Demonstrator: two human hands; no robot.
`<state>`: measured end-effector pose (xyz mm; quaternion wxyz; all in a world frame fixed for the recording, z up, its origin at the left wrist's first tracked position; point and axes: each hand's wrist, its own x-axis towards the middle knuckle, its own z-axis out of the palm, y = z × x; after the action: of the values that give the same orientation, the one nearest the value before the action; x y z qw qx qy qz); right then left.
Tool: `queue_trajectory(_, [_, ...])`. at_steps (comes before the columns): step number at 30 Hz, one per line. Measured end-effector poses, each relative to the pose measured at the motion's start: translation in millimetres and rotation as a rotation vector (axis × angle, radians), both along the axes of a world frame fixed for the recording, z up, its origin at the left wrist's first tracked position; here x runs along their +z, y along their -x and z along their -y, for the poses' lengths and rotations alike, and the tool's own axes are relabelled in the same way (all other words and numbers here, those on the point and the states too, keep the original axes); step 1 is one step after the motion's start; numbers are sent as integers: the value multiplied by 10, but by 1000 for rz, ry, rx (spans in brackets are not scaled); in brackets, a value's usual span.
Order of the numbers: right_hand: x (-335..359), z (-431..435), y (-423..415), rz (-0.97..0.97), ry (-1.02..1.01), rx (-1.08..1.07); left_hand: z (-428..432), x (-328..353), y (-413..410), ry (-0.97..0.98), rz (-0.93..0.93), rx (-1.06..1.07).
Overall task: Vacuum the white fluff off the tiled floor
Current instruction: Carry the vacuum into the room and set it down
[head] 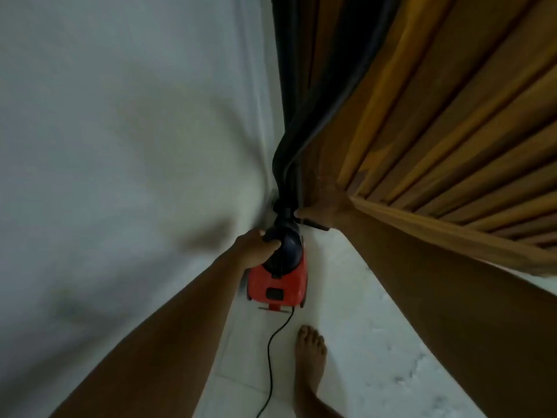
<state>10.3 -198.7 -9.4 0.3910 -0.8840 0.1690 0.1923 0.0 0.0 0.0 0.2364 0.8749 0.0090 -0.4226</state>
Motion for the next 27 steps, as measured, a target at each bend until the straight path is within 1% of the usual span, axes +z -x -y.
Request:
queue_trajectory(1, [-133, -7, -108, 32, -4, -16, 48, -159, -51, 6, -7, 5])
queue_trajectory(3, [-431, 14, -319, 24, -18, -18, 98, -552, -166, 7, -27, 19])
queue_trajectory(6, [-775, 25, -622, 28, -61, -20, 190, -1003, -274, 53, -150, 107])
queue_trajectory(8, [-887, 50, -788, 34, -81, -35, 247, -1259, -320, 93, -193, 161])
queue_trajectory(11, [-1052, 60, -1005, 48, -154, -79, 307, -1549, -339, 129, -206, 196])
queue_trajectory(14, [-1147, 6, -1114, 67, -178, -91, 316, -1794, -324, 178, -240, 252])
queue_trajectory(17, [-1160, -27, -1155, 91, -188, -47, 341, -1878, -280, 240, -290, 367])
queue_trajectory(19, [-1158, -48, -1147, 132, -170, -40, 353, -1905, -229, 256, -288, 410])
queue_trajectory(23, [-1079, -64, -1039, 213, -173, -69, 308, -1884, -102, 257, -208, 402])
queue_trajectory(27, [-719, -29, -781, 265, -189, -107, 272, -1685, 175, 268, -153, 357])
